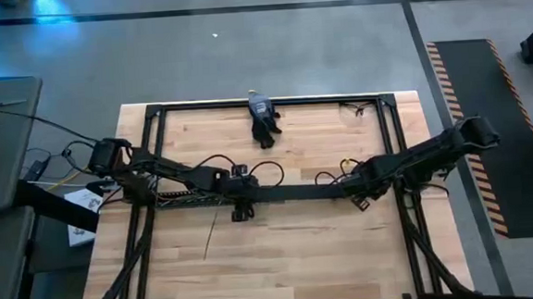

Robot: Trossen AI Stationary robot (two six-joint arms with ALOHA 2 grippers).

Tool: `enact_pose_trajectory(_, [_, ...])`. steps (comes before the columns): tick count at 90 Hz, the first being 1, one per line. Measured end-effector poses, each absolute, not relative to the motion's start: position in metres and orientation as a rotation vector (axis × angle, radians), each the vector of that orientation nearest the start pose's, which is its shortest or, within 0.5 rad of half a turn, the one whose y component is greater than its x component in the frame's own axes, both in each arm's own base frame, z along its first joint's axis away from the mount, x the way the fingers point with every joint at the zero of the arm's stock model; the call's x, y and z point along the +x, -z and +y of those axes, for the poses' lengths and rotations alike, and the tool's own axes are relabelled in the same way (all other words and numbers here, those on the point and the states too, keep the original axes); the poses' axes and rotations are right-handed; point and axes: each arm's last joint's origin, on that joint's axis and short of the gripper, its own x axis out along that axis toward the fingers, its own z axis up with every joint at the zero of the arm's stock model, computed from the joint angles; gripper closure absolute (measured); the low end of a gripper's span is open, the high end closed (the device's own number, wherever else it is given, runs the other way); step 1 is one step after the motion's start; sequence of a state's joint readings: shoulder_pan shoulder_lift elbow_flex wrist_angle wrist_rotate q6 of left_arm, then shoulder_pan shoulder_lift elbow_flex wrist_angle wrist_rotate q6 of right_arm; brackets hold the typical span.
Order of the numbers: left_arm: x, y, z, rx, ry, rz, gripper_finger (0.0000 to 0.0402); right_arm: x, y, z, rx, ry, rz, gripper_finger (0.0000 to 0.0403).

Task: Ziptie cables
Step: Close the black cable duct

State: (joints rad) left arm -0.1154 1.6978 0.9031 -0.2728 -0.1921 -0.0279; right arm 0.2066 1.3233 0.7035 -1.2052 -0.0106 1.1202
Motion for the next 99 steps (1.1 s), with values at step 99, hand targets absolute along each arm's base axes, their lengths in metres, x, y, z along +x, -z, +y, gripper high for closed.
enact_pose_trajectory(99, [0.296,-0.167,-0.027,0.155,-0.134,1.089,0.0133,0.164,-0.169,0.010,0.633,1.042,1.616,0.0403])
